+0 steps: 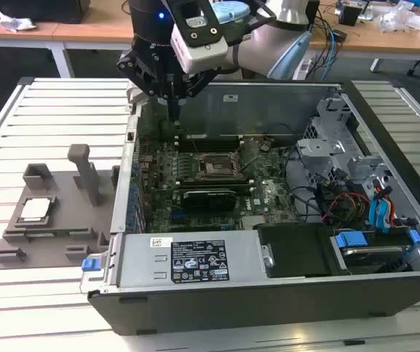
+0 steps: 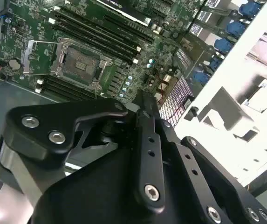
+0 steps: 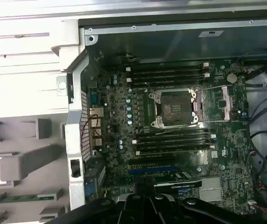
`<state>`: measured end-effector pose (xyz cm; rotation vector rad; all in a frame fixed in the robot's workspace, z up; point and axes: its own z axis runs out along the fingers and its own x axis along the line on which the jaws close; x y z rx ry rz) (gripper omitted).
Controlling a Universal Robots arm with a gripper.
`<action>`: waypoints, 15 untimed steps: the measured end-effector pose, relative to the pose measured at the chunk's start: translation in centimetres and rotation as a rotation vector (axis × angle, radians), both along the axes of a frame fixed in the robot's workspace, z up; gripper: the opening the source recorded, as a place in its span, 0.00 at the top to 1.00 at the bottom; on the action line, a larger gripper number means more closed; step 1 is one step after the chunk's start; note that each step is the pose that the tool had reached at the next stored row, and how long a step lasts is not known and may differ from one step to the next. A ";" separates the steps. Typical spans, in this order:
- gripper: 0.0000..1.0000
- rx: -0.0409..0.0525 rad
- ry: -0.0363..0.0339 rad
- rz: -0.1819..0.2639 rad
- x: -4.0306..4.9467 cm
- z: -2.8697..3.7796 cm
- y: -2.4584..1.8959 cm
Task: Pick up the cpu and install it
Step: 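Reach for the cpu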
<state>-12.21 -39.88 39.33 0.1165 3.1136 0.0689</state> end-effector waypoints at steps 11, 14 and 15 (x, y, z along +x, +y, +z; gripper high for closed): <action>0.89 0.0000 -0.0005 0.000 -4.92 0.00 0.00; 0.89 0.0000 -0.0005 0.000 -5.55 0.00 0.00; 0.89 0.0000 -0.0005 0.000 -5.81 0.00 0.00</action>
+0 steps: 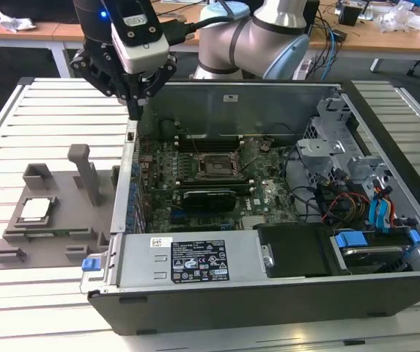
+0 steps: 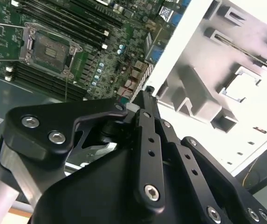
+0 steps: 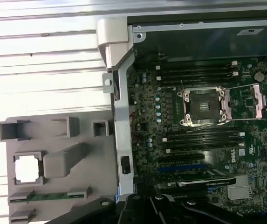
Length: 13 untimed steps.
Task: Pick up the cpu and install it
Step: 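Reach for the cpu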
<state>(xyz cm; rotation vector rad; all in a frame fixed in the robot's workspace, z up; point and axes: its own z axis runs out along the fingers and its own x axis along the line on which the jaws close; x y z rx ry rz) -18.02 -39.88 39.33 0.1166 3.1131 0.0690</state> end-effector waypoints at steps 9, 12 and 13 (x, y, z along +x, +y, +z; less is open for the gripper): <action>0.89 0.0000 0.0000 0.000 -3.38 -0.01 0.00; 0.89 0.0000 0.0001 0.000 -4.41 -0.01 0.00; 0.89 -0.0001 0.0001 0.000 -4.59 -0.01 0.00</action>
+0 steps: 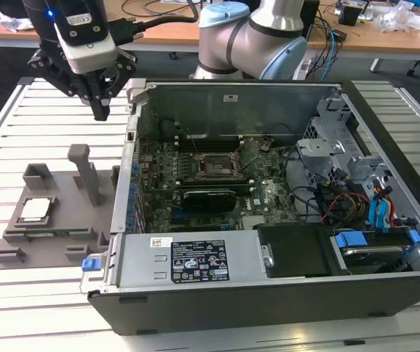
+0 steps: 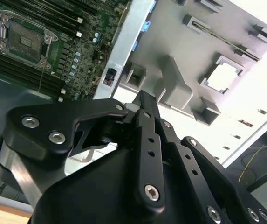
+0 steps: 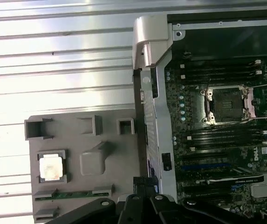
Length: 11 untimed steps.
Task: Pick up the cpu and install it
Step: 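Reach for the cpu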
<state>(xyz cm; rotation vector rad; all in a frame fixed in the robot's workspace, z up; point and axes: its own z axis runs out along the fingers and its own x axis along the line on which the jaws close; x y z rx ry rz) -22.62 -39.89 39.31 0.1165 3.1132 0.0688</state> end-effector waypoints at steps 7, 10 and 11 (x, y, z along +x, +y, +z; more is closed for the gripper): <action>0.89 0.0001 0.0000 0.000 -1.99 -0.04 0.00; 0.89 0.0000 0.0000 0.000 -2.67 -0.06 0.00; 0.89 0.0001 0.0000 0.000 -3.00 -0.07 0.00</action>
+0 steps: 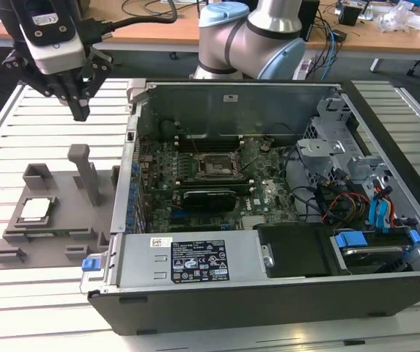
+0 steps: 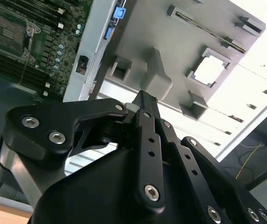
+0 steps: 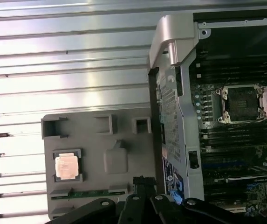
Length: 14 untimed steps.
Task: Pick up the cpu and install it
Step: 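Reach for the cpu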
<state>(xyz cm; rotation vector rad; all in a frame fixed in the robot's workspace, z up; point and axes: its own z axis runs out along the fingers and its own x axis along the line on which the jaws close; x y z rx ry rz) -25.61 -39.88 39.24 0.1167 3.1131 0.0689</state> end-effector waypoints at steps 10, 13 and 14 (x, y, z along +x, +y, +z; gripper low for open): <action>0.89 0.0000 0.0000 0.000 -3.18 -0.07 0.00; 0.89 0.0000 0.0000 0.000 -4.17 -0.09 0.00; 0.89 -0.0001 0.0001 0.000 -4.37 -0.10 0.00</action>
